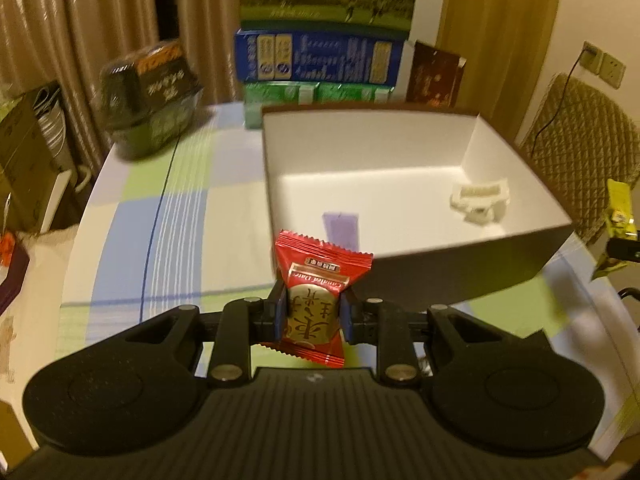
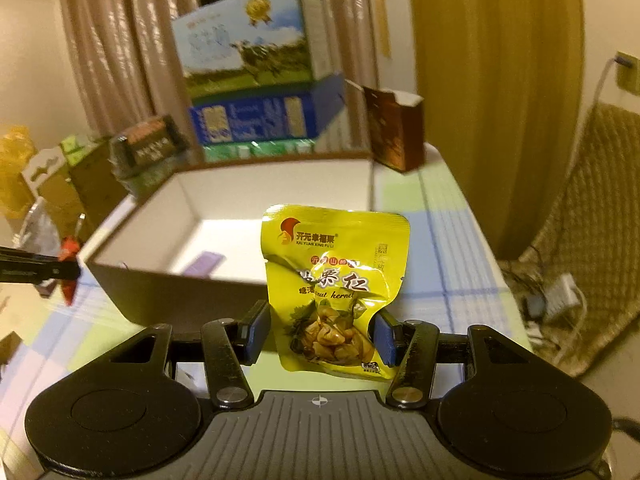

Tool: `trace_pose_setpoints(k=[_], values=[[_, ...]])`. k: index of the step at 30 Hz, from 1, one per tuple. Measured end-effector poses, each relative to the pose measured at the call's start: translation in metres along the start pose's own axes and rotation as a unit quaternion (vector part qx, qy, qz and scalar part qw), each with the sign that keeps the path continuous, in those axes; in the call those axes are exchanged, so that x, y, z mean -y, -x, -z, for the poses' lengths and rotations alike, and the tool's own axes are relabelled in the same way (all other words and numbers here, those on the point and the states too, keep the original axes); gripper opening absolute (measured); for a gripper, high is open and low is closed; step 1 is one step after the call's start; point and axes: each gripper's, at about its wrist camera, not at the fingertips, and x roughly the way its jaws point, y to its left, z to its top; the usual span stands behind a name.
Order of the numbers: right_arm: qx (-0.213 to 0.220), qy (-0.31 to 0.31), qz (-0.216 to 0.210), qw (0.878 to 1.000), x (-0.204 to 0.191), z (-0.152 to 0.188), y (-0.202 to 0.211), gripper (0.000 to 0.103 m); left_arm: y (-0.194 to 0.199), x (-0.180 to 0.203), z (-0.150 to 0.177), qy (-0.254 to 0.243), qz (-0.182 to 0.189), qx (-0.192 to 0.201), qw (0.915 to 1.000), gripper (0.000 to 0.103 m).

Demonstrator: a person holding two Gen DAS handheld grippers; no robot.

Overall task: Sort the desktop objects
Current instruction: 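Carry both packets into the brown box and open both tools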

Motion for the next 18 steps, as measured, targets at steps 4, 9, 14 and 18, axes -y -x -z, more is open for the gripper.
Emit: trace_pose_setpoints(k=[4, 9, 14, 18], values=[[0.014, 0.014, -0.024, 1.000, -0.012, -0.019, -0.010, 0.051, -0.004, 0.007, -0.015, -0.010, 0.011, 0.013, 0.9998, 0.022], [0.029, 0.047, -0.048, 0.997, -0.031, -0.043, -0.030, 0.051, -0.016, 0.018, -0.035, -0.022, 0.028, 0.021, 0.9991, 0.022], [0.015, 0.071, -0.064, 0.995, -0.043, -0.058, -0.066, 0.051, -0.036, 0.030, -0.055, -0.026, 0.051, 0.019, 0.9982, 0.022], [-0.017, 0.070, -0.069, 0.995, -0.043, -0.063, -0.097, 0.051, -0.059, 0.040, -0.066, -0.026, 0.067, 0.007, 0.9974, 0.022]])
